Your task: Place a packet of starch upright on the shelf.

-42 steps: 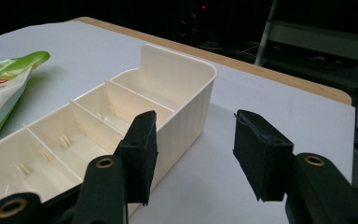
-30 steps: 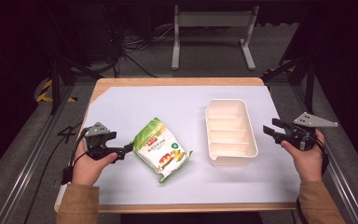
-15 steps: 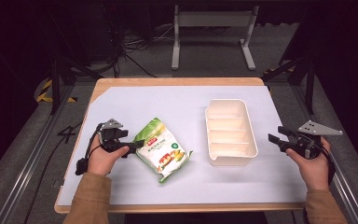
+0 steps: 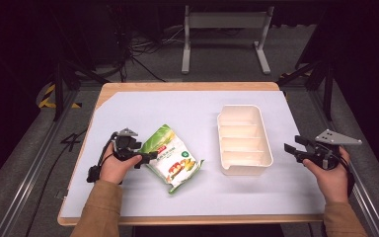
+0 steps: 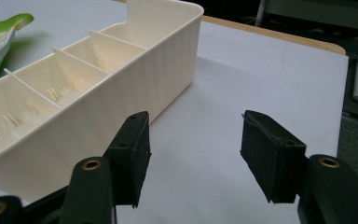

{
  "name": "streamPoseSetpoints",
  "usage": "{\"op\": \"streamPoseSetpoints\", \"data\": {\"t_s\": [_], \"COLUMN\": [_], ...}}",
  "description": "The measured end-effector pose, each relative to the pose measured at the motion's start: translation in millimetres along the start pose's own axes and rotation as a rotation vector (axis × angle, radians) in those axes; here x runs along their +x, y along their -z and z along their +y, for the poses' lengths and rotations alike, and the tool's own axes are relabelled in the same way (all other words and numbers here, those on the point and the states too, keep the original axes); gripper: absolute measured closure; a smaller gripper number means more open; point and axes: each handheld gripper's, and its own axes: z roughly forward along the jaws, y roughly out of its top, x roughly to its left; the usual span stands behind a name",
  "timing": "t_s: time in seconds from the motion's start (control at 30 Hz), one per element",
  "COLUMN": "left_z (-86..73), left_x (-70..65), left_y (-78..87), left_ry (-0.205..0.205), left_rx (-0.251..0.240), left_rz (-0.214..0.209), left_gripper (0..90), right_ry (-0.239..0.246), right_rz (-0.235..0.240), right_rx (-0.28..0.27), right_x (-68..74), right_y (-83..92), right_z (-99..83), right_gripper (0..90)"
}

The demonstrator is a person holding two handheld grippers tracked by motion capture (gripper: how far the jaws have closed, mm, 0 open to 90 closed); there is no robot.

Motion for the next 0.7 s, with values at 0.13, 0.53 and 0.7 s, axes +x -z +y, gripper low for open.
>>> {"op": "streamPoseSetpoints", "data": {"t_s": [0.13, 0.53, 0.7], "left_z": [-2.7, -7.8, -10.8], "left_x": [-0.2, -5.7, -7.7], "left_y": [-5.4, -4.4, -5.5], "left_ry": [-0.007, -0.034, -0.091], "left_rx": [0.036, 0.027, 0.021], "left_rz": [-0.025, -0.078, -0.016], "left_gripper": [14.9, 56.9, 78.0], "right_ry": [0.008, 0.012, 0.018], "right_rz": [0.004, 0.011, 0.013], "right_rx": [0.01, 0.009, 0.013], "right_x": [2.3, 5.4, 6.6], "right_y": [-4.1, -7.8, -9.5], "right_z": [0.0, 1.8, 2.4], "right_gripper": [41.7, 41.2, 41.2]}}
